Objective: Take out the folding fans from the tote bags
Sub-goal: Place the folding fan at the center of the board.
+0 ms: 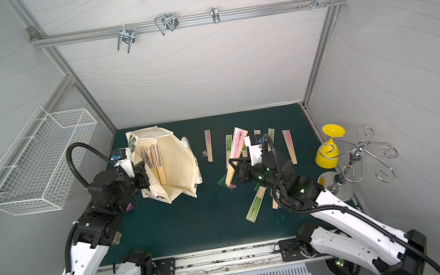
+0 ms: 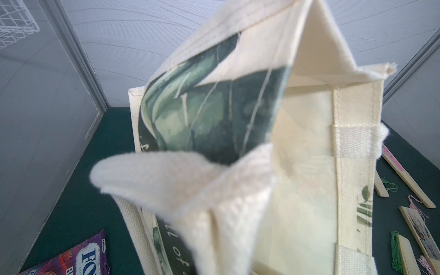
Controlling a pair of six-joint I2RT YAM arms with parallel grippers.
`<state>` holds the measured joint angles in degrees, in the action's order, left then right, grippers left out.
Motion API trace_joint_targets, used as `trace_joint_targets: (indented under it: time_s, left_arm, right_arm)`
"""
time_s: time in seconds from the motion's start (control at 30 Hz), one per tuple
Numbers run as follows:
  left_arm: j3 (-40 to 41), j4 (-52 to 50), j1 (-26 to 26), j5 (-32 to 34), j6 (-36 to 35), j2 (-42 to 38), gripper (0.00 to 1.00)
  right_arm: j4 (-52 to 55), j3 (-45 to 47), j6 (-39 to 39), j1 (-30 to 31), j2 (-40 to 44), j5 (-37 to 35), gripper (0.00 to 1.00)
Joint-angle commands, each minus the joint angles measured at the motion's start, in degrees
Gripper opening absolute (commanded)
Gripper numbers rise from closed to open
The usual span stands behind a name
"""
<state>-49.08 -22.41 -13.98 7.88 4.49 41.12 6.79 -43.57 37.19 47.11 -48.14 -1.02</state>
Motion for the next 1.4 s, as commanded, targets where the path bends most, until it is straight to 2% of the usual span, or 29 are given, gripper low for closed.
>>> trace_joint_targets:
  time_s: [0.0, 0.2, 0.47, 0.57, 0.83, 1.37]
  left_arm:
    - [-3.30, 4.20, 0.26, -0.79, -0.51, 0.07, 0.00]
    - [-3.48, 4.57, 0.26, -2.02, 0.21, 0.96, 0.00]
    - [-3.33, 4.84, 0.27, -3.21, 1.35, 1.49, 0.00]
    - [-3.30, 4.75, 0.26, -3.40, 1.49, 1.66, 0.00]
    - [-2.91, 5.34, 0.27, -4.59, 1.75, 1.90, 0.00]
    - [-2.25, 5.96, 0.27, -7.40, 2.71, 2.29, 0.00]
  right_arm:
    - [-0.03, 4.68, 8.85, -0.22, -0.11, 4.70, 0.01]
    - [-11.63, 11.75, 17.46, -0.27, -6.79, 13.28, 0.01]
    - [-22.39, 13.20, 21.35, -0.18, -17.00, 20.27, 0.02]
    - [-22.20, 12.30, 21.50, -0.18, -19.59, 21.15, 0.02]
    - [-12.08, 10.26, 19.93, -1.36, -23.59, 18.22, 0.06]
    - [-12.38, 12.83, 18.51, -7.25, -32.99, 18.57, 0.15]
